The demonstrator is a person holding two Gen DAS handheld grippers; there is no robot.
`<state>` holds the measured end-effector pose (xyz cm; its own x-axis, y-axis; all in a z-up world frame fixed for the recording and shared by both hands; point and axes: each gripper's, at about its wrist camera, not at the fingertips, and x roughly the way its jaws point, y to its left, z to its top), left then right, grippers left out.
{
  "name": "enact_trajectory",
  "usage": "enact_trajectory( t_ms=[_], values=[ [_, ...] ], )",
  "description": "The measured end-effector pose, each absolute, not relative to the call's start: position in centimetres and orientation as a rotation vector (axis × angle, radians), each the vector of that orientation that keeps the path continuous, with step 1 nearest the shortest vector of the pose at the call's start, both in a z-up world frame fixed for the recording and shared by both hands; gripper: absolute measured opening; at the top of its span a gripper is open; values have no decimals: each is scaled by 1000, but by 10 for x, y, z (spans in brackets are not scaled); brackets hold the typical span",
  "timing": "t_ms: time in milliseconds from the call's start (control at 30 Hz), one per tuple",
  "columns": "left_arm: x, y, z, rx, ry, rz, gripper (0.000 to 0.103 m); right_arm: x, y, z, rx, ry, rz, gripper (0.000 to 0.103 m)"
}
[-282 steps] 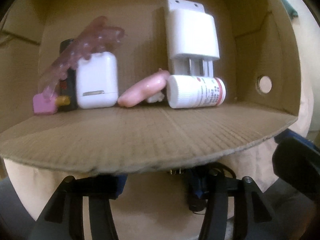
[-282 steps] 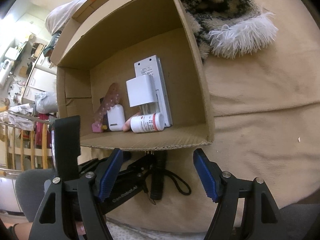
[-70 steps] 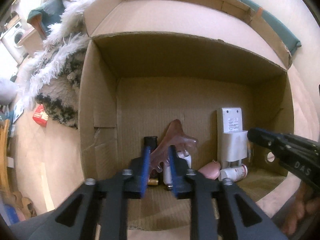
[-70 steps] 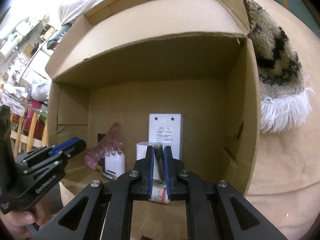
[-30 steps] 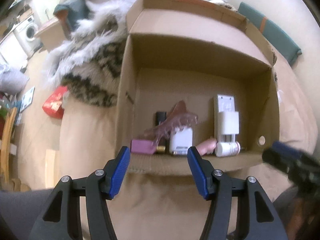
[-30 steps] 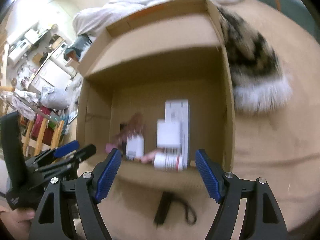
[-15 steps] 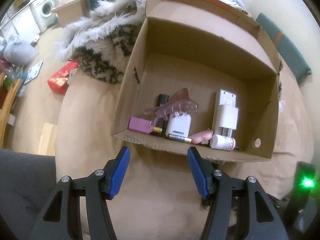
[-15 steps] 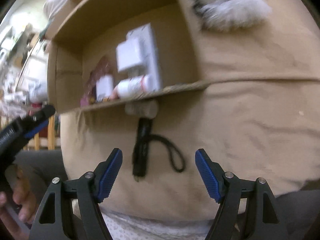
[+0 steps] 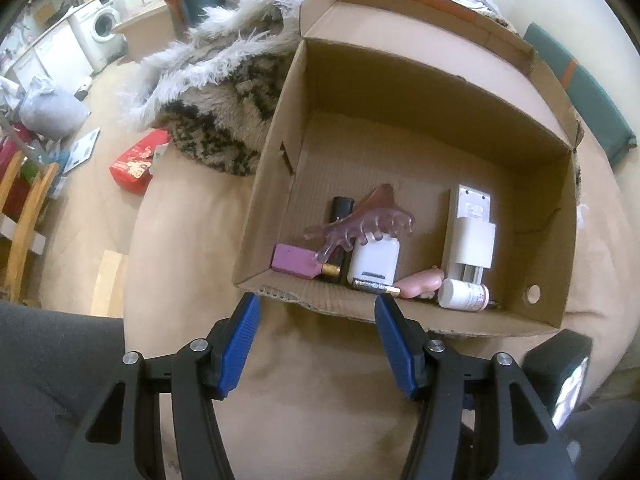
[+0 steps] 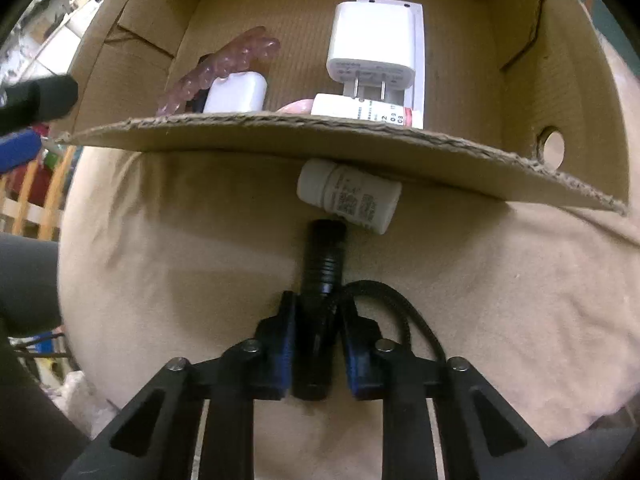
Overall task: Organize rigid objects
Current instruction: 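Grasp the black flashlight on the bed with the right tool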
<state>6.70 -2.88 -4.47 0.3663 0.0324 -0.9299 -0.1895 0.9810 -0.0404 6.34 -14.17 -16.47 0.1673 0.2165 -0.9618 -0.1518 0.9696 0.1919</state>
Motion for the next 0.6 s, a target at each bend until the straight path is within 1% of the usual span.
enact_trajectory(
  t_ms=[167, 433, 600],
  values=[
    [64, -28, -52, -126, 1188, 170, 56, 57, -171, -161, 262, 1407, 269, 21],
    [60, -41, -46, -67, 1157, 158, 56, 61, -187, -155, 322, 1402, 287, 21],
    [55, -45, -54, -46, 1179, 141, 56, 63, -195, -143, 335, 1374, 296, 21]
  ],
)
